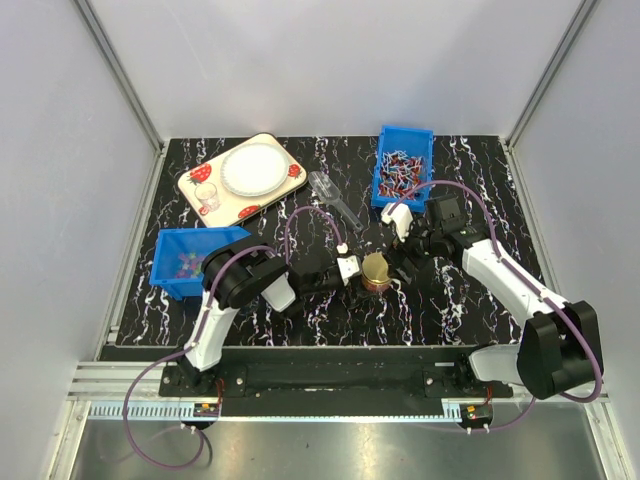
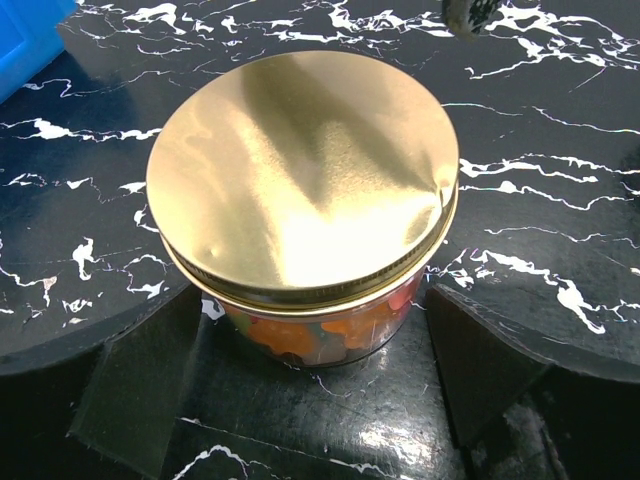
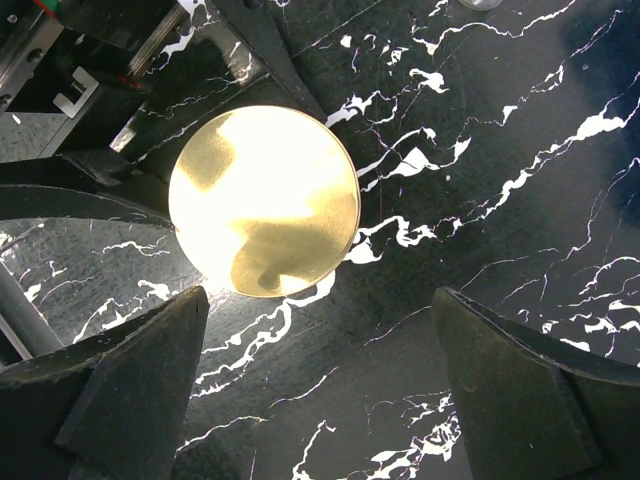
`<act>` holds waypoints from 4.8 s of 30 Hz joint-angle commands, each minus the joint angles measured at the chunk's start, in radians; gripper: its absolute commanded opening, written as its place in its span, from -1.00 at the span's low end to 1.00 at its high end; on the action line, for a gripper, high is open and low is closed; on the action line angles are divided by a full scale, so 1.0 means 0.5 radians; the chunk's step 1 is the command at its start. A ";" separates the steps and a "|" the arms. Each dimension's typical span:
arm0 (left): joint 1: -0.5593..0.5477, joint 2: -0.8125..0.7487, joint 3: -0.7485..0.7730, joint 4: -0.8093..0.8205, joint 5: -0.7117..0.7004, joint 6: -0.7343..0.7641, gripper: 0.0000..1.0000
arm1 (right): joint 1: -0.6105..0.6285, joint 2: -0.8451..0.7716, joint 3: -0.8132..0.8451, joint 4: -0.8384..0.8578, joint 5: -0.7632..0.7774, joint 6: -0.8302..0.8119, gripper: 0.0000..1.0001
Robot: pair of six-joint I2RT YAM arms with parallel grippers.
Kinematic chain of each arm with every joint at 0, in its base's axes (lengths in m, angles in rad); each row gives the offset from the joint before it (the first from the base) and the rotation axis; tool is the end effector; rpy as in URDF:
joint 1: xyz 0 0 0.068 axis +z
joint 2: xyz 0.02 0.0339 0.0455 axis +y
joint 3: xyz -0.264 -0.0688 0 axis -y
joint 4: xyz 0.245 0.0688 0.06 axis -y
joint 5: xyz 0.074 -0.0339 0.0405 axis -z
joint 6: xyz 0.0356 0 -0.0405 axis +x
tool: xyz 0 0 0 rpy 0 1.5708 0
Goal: Pack the candies
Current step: Screw the bottle lid onto the packing bottle.
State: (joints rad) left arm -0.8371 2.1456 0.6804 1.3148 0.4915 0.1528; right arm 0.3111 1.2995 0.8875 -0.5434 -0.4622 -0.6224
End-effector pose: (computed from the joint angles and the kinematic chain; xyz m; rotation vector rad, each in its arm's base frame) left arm 0.2240 -0.2736 0.0820 1.1652 1.3629 -0.9198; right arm 0.2416 0.0944 0.2383 -1.2569 2.0902 0.4456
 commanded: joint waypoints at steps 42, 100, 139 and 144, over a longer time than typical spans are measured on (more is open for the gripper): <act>-0.001 0.093 0.029 0.257 0.026 -0.002 0.48 | 0.040 0.367 0.403 0.019 -0.253 0.171 0.17; 0.005 0.074 0.023 0.273 -0.001 0.007 0.23 | -0.055 0.380 0.112 0.004 -0.009 -0.031 -0.53; 0.005 0.081 0.038 0.257 0.011 -0.011 0.23 | 0.157 0.233 0.127 0.016 -0.134 0.073 -0.17; 0.005 0.081 0.038 0.254 0.008 -0.011 0.23 | 0.237 0.282 0.044 0.077 0.037 0.030 -0.17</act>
State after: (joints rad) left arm -0.8429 2.1670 0.6880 1.3415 0.5152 0.1322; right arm 0.4019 1.4220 0.9394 -0.5495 -0.5182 -0.5804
